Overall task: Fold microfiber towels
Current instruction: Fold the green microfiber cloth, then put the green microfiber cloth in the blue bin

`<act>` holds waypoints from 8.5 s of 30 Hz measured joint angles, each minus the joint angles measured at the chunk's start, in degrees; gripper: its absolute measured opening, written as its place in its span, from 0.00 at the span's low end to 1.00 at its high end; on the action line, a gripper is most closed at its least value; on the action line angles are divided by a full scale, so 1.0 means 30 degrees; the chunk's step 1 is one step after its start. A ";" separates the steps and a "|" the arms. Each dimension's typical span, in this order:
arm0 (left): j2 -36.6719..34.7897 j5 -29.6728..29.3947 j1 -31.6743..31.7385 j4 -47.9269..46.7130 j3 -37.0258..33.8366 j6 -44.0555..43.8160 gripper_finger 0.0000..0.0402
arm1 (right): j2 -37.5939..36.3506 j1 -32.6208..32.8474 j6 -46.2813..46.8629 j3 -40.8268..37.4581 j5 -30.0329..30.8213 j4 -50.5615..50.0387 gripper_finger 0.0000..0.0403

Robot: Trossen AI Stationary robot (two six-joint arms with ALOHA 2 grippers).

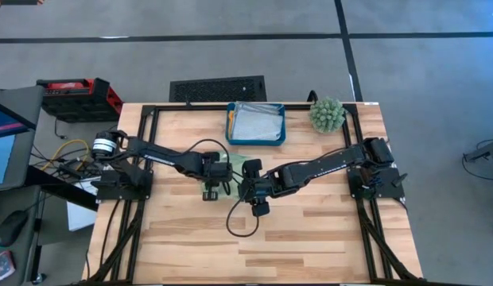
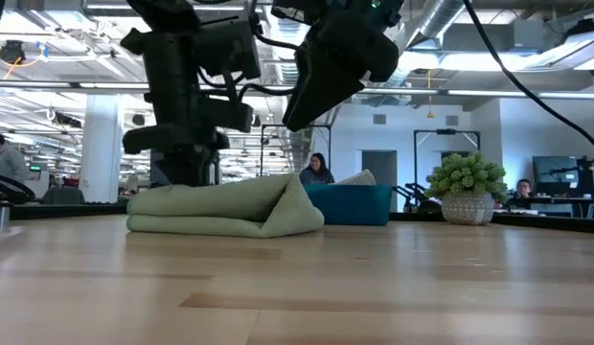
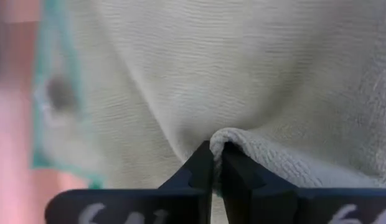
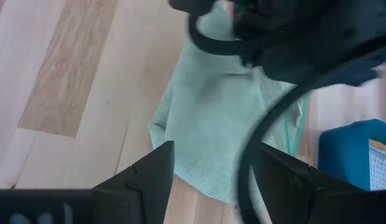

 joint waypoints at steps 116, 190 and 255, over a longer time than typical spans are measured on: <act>-0.0937 0.0112 -0.0661 0.5408 -0.3906 -0.7214 0.39 | 0.2449 -0.3708 0.1157 -0.0546 -0.5970 -0.1353 0.58; -0.7997 -0.0753 -0.4265 -0.4308 -0.0283 -1.1270 0.39 | 0.4721 -0.9231 0.0157 -0.0430 -2.0302 0.1422 0.58; -0.7349 -0.1188 -0.3275 -0.3413 -0.1081 -1.1498 0.39 | 0.1676 -0.8956 -0.1924 -0.0469 -1.0855 -0.2425 0.03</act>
